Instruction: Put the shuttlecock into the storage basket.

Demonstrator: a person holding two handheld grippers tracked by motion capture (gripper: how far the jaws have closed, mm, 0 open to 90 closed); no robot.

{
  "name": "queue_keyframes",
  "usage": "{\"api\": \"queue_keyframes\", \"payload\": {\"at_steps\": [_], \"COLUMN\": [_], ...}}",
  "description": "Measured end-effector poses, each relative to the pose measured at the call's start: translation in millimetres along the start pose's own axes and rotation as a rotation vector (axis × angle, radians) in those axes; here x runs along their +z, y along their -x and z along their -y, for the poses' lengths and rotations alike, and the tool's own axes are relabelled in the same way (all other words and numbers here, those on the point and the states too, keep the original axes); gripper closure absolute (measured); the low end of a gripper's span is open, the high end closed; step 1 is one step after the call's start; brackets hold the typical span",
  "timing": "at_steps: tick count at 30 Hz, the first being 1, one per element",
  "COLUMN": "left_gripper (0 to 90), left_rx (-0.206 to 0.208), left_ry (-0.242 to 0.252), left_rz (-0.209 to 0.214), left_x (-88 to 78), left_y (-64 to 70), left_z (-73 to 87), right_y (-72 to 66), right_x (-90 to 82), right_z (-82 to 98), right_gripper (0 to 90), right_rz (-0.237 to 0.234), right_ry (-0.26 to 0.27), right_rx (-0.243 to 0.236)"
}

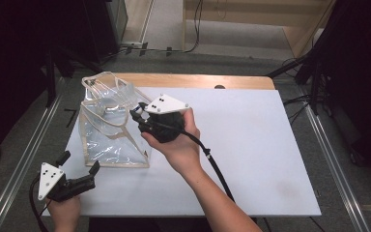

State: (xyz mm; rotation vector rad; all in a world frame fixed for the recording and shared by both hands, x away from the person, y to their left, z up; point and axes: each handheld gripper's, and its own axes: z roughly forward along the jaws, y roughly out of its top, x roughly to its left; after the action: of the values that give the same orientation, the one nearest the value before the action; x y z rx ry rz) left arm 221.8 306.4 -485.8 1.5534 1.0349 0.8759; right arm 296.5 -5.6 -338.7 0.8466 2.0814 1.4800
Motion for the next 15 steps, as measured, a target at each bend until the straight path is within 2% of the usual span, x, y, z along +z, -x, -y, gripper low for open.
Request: {"api": "queue_keyframes", "payload": {"at_steps": [15], "left_gripper": [0.0], "left_rx": [0.001], "left_ry": [0.000], "left_rz": [0.000], "left_x": [0.0], "left_y": [-0.2], "left_z": [0.0], "right_y": [-5.9], "right_x": [6.3], "right_z": [-7.3], "right_gripper": [62.6], "right_rz": [-0.022], "right_ry": [0.002], "right_rx": [-0.005]}}
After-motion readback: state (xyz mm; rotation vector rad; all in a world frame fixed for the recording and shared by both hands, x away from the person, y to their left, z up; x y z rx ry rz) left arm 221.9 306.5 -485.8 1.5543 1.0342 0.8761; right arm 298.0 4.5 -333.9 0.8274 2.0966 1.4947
